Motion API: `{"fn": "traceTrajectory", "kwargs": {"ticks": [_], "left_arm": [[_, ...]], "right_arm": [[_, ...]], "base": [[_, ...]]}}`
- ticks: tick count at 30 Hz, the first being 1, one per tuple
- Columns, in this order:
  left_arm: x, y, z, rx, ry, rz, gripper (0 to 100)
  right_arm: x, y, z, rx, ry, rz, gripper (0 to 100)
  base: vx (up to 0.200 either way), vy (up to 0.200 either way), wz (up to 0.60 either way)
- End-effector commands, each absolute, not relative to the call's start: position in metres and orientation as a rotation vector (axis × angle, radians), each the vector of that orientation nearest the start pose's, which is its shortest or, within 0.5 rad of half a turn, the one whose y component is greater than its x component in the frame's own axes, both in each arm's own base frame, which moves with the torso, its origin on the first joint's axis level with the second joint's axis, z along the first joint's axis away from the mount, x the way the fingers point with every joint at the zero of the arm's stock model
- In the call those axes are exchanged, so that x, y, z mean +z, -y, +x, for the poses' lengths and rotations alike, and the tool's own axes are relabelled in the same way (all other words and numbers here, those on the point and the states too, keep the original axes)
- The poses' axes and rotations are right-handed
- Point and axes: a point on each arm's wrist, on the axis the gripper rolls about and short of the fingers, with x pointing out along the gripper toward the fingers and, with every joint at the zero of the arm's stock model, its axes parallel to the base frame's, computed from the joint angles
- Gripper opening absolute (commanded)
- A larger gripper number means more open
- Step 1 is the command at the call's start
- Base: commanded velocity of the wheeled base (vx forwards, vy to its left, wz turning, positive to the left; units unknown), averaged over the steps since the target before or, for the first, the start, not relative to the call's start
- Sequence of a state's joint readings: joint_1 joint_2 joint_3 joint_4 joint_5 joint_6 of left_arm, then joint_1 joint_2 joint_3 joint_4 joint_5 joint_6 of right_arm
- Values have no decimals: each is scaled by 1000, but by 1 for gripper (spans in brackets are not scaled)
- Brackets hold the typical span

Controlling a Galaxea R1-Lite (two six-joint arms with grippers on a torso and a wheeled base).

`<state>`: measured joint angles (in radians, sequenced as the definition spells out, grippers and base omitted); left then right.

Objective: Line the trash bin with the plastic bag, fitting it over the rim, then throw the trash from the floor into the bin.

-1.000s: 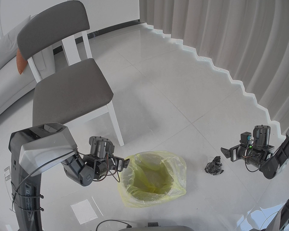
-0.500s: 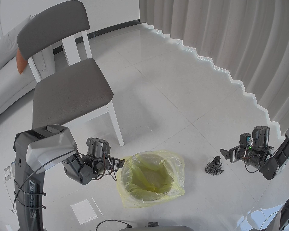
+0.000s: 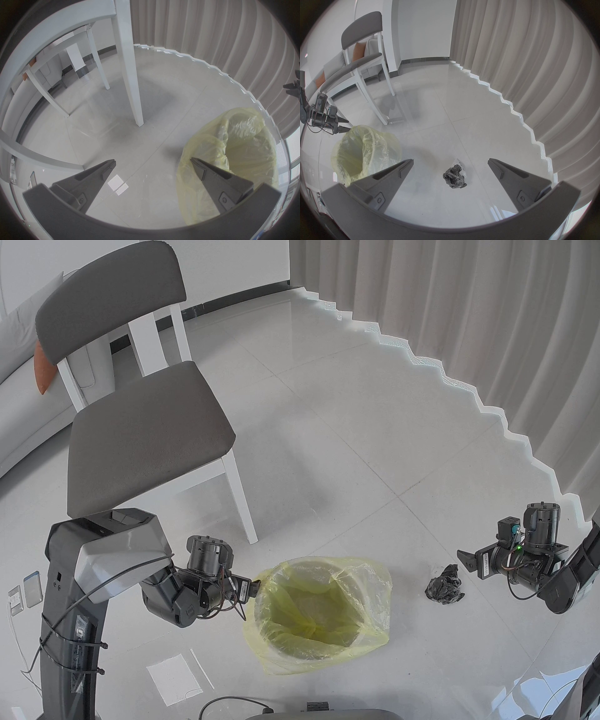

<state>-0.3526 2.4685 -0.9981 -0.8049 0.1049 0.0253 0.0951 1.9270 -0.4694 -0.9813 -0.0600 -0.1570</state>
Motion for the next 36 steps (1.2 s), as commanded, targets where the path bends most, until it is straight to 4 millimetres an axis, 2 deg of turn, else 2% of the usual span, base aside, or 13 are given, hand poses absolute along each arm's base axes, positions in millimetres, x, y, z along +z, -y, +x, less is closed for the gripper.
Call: {"fn": "traceTrajectory", "kwargs": {"ticks": [1,5,13,16,20,27,36], "left_arm": [[-54,141,385,-250,-662,181,100],[-49,139,386,-245,-651,172,100],[-3,134,371,-254,-590,141,100],[7,131,364,-252,-582,133,100],[24,127,351,-254,-540,105,100],[45,124,331,-286,-483,90,100],[59,126,306,-319,-406,81,100]], "right_arm": [[68,-26,289,73,-474,-194,100],[68,-26,289,74,-477,-197,100],[62,-26,291,74,-494,-195,100],[58,-30,292,84,-506,-192,100],[37,-56,298,175,-550,-169,100],[22,-104,319,350,-502,-143,100],[-21,-123,350,405,-554,-231,100]], "base": [[0,0,0],[0,0,0],[0,0,0],[0,0,0],[0,0,0],[0,0,0],[0,0,0]]}}
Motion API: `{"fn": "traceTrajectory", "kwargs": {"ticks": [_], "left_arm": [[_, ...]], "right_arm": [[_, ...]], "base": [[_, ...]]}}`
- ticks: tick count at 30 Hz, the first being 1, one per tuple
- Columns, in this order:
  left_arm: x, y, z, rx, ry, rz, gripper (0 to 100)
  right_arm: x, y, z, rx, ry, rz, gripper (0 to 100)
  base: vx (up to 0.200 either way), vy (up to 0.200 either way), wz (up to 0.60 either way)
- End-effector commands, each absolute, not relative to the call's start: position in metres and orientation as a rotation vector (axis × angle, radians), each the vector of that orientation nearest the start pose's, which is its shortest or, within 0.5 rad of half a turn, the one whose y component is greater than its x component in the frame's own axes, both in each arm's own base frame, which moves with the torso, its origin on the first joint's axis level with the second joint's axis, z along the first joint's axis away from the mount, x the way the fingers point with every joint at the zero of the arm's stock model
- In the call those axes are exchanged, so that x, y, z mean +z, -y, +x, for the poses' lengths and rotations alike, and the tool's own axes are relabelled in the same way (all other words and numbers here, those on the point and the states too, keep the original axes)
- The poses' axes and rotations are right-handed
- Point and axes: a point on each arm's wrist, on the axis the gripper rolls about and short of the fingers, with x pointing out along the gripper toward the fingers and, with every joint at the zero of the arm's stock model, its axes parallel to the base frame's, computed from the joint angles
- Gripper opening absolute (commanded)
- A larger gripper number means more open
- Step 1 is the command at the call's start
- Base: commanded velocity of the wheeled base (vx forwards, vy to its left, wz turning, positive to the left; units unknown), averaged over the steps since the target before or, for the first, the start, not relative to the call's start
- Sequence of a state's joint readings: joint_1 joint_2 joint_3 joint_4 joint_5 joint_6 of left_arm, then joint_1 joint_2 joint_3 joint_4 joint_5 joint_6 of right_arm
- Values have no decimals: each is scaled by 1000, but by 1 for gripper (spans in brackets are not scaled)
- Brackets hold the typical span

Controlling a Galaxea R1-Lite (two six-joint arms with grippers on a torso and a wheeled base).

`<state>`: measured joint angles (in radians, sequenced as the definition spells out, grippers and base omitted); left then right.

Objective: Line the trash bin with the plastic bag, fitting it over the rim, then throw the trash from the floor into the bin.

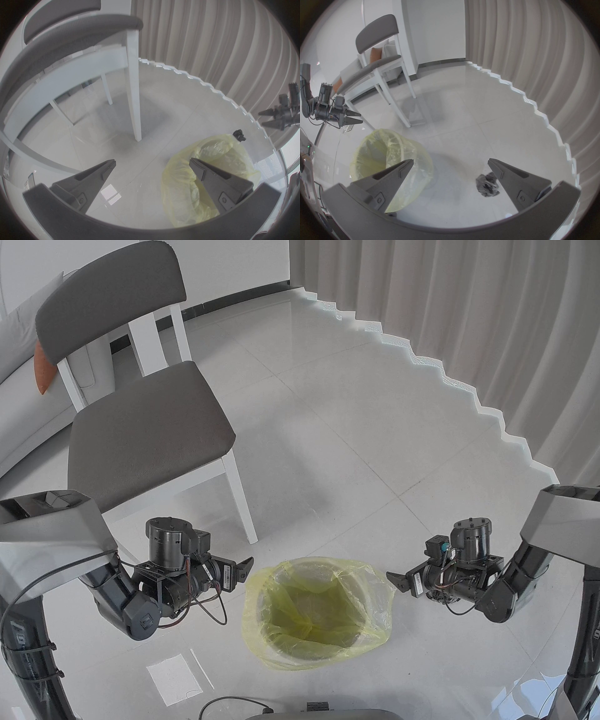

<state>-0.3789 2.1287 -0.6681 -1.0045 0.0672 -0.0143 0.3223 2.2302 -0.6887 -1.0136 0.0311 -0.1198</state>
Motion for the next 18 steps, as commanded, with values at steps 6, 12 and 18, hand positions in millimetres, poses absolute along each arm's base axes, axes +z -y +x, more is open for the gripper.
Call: {"fn": "traceTrajectory", "kwargs": {"ticks": [6,12,18], "left_arm": [[61,122,303,-313,-408,78,100],[63,120,303,-308,-402,76,100],[65,119,301,-308,-401,63,100]], "right_arm": [[-41,-128,361,470,-607,-227,100],[-51,-132,371,501,-662,-246,100],[-57,-135,383,505,-741,-295,100]], "base": [[0,0,0],[0,0,0],[0,0,0]]}}
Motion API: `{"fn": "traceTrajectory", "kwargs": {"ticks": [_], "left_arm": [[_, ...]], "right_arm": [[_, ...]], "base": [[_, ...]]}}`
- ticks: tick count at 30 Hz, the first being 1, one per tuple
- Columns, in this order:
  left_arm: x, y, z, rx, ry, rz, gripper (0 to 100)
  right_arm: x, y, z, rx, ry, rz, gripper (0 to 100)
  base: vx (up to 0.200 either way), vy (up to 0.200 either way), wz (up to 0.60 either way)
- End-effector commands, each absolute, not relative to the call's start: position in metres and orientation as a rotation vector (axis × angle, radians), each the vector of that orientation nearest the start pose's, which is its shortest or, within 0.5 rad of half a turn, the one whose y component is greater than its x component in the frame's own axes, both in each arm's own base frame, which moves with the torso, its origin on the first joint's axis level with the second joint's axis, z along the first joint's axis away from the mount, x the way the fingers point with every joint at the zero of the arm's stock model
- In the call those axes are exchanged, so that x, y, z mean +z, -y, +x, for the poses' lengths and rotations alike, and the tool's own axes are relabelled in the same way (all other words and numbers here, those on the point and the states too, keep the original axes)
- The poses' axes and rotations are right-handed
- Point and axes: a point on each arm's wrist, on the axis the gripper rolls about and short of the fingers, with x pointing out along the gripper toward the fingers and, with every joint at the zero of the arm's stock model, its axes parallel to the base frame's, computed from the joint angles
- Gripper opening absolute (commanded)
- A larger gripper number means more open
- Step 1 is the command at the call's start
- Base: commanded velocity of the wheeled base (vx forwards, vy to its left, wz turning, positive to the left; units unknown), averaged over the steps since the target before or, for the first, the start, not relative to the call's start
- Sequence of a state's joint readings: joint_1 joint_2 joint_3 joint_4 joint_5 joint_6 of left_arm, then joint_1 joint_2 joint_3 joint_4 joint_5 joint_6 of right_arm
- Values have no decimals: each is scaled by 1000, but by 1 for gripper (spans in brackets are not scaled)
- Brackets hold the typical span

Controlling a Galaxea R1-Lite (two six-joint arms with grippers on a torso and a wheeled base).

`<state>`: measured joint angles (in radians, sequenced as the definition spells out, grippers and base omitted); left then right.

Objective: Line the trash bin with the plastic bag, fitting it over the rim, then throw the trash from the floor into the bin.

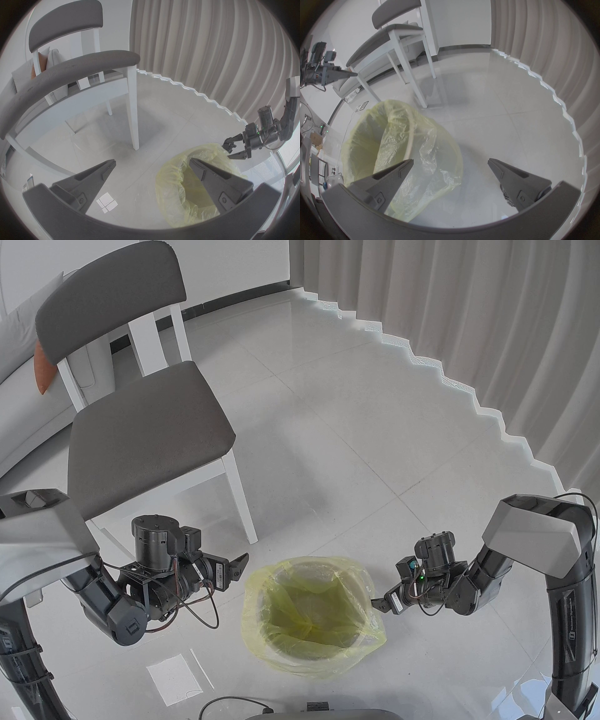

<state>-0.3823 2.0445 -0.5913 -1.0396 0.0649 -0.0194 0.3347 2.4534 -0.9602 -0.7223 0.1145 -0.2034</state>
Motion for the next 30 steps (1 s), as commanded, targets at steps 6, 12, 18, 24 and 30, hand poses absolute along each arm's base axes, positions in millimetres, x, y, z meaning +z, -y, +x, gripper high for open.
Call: {"fn": "traceTrajectory", "kwargs": {"ticks": [6,12,18,24,30], "left_arm": [[65,120,300,-321,-403,60,100],[66,119,300,-327,-396,56,100],[64,120,299,-337,-376,49,100],[62,119,296,-340,-367,47,100],[62,117,295,-335,-370,47,100]], "right_arm": [[-65,-137,391,508,-787,-294,100],[-36,-106,397,437,-755,-267,100],[-28,-55,407,318,-817,-309,100],[-40,-20,427,217,-848,-316,100],[-50,-6,437,182,-896,-309,100]], "base": [[0,0,0],[0,0,0],[0,0,0],[0,0,0],[0,0,0]]}}
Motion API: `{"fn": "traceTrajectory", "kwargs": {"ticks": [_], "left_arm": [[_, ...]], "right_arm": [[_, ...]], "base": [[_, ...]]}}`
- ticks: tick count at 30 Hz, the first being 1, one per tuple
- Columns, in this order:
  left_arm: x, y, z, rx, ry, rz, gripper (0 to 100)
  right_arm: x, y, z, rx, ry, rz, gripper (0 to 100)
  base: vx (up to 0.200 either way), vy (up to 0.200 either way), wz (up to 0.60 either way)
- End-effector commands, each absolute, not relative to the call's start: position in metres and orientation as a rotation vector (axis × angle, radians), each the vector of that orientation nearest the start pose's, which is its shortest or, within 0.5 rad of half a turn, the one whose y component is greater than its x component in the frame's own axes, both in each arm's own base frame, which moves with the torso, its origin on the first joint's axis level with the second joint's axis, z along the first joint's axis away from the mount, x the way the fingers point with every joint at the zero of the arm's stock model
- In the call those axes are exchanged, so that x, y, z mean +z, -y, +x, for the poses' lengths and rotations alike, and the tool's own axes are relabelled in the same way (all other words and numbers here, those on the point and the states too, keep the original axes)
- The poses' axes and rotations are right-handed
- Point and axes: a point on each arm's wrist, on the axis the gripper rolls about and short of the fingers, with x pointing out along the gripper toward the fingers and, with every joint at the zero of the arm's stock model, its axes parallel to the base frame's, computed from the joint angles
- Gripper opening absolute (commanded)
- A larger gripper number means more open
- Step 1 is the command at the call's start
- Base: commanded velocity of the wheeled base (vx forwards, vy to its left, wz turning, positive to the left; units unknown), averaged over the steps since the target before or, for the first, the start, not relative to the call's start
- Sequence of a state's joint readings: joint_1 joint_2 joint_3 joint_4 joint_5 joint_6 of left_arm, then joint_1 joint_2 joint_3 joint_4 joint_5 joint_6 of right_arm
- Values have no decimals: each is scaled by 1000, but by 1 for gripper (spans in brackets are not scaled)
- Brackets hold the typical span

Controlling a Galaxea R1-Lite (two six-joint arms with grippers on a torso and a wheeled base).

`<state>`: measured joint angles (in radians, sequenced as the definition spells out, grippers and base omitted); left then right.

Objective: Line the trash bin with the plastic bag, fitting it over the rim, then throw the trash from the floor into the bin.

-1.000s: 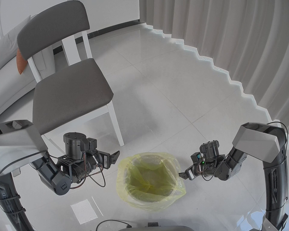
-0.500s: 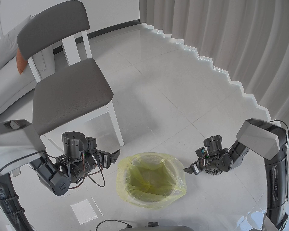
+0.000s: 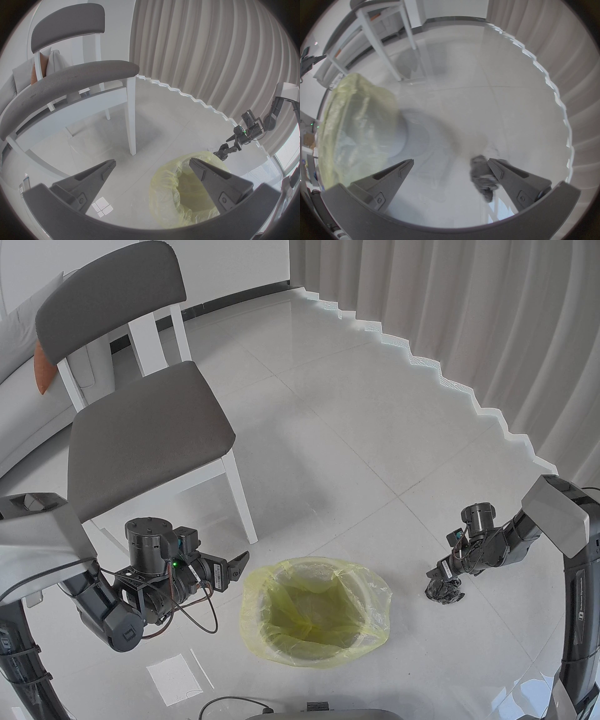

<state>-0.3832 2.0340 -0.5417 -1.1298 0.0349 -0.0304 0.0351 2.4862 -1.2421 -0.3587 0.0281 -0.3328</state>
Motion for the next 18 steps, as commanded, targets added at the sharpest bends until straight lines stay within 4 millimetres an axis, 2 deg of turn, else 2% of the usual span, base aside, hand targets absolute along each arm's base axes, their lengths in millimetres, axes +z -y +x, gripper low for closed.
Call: {"fn": "traceTrajectory", "kwargs": {"ticks": [1,7,11,18], "left_arm": [[62,117,295,-335,-370,47,100],[63,117,295,-334,-366,46,100],[63,117,294,-334,-366,46,100],[62,117,294,-334,-368,48,100]], "right_arm": [[-50,-5,440,176,-908,-311,100],[-56,-3,452,155,-979,-322,100],[-55,-3,452,157,-993,-321,100],[-54,0,454,119,-1116,-343,100]], "base": [[0,0,0],[0,0,0],[0,0,0],[0,0,0]]}}
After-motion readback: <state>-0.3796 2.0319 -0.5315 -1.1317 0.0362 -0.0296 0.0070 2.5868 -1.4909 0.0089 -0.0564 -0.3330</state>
